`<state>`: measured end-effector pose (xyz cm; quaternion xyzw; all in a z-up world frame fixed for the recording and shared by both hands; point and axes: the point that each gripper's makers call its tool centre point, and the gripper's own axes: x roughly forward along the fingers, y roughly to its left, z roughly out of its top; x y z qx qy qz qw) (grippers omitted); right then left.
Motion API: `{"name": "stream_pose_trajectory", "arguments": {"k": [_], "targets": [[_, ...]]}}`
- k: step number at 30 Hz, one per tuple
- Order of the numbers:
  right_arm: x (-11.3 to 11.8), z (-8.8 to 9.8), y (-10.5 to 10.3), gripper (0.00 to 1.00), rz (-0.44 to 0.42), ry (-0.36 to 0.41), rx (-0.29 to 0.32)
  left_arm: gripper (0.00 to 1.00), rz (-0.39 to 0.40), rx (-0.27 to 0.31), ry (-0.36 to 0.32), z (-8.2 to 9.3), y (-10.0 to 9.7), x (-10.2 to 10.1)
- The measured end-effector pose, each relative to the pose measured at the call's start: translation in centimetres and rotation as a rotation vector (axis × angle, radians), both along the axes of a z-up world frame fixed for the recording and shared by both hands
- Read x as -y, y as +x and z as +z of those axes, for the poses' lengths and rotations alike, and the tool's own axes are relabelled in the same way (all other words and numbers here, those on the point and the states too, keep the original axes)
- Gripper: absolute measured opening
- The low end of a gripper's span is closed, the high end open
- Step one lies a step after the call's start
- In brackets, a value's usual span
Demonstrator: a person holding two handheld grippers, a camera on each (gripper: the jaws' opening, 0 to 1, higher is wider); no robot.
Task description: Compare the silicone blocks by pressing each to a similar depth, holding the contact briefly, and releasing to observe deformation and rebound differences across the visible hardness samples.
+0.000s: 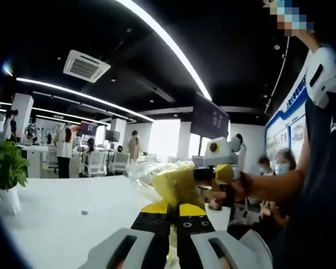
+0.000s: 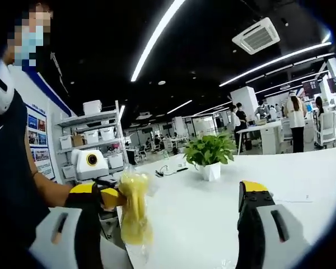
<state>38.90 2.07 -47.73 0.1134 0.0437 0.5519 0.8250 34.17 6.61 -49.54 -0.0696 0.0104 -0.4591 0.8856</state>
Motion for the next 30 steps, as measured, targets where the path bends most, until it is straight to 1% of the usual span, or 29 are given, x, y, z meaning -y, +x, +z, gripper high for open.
{"name": "stream_pose_trajectory", "arguments": {"k": [3, 5, 7, 9, 12, 14, 15, 16, 18, 19, 21, 24, 25, 27, 28, 29, 30], "targets": [[0.3, -0.4, 0.0, 0.97, -0.008, -0.026, 0.027, 0.00, 0.005, -0.003, -0.002, 0.2, 0.2, -0.2], [0.4, -0.6, -0.2, 0.97, -0.002, -0.030, 0.035, 0.00, 0.004, -0.005, 0.000, 0.2, 0.3, -0.2], [0.8, -1.0, 0.1, 0.97, -0.020, -0.053, 0.048, 0.00, 0.002, -0.009, 0.006, 0.2, 0.4, -0.1], [1.3, -1.2, 0.2, 0.97, -0.032, -0.058, 0.048, 0.00, 0.003, -0.013, 0.010, 0.2, 0.6, -0.1], [2.3, -1.6, 0.6, 0.97, -0.051, -0.084, 0.055, 0.01, 0.015, -0.071, -0.007, -0.2, 1.2, -0.5], [3.1, -1.9, 0.7, 0.97, -0.067, -0.094, 0.051, 0.01, 0.025, -0.075, -0.014, -0.1, 1.6, -0.8], [3.6, -1.8, 0.8, 0.97, -0.072, -0.074, 0.044, 0.01, 0.034, -0.089, -0.012, -0.3, 1.9, -1.0], [4.1, -1.9, 0.9, 0.97, -0.079, -0.073, 0.039, 0.01, 0.034, -0.097, -0.008, -0.5, 2.0, -1.1], [5.3, -2.5, 1.3, 0.97, -0.125, -0.112, 0.060, 0.01, 0.042, -0.106, 0.005, -0.7, 2.4, -1.5], [6.2, -3.1, 1.5, 0.97, -0.155, -0.145, 0.060, 0.01, 0.043, -0.116, 0.007, -0.8, 2.6, -1.7], [7.7, -3.7, 1.7, 0.97, -0.201, -0.165, 0.063, 0.01, 0.050, -0.128, 0.015, -1.0, 3.0, -2.0], [9.5, -4.3, 1.5, 0.97, -0.235, -0.165, 0.045, 0.01, 0.056, -0.150, 0.021, -1.4, 3.4, -2.4], [10.2, -4.6, 1.6, 0.97, -0.256, -0.184, 0.045, 0.01, 0.059, -0.165, 0.019, -1.7, 3.5, -2.5], [11.8, -5.2, 1.6, 0.97, -0.301, -0.215, 0.072, 0.01, 0.063, -0.195, 0.017, -2.4, 3.8, -2.8], [12.4, -5.5, 1.2, 0.97, -0.302, -0.216, 0.070, 0.01, 0.064, -0.229, 0.009, -3.0, 4.0, -2.9], [13.0, -5.8, 1.1, 0.97, -0.315, -0.224, 0.066, 0.01, 0.063, -0.232, 0.009, -3.2, 4.1, -3.0], [13.7, -6.2, 1.1, 0.97, -0.333, -0.237, 0.071, 0.01, 0.067, -0.250, 0.007, -3.7, 4.4, -3.3]]}}
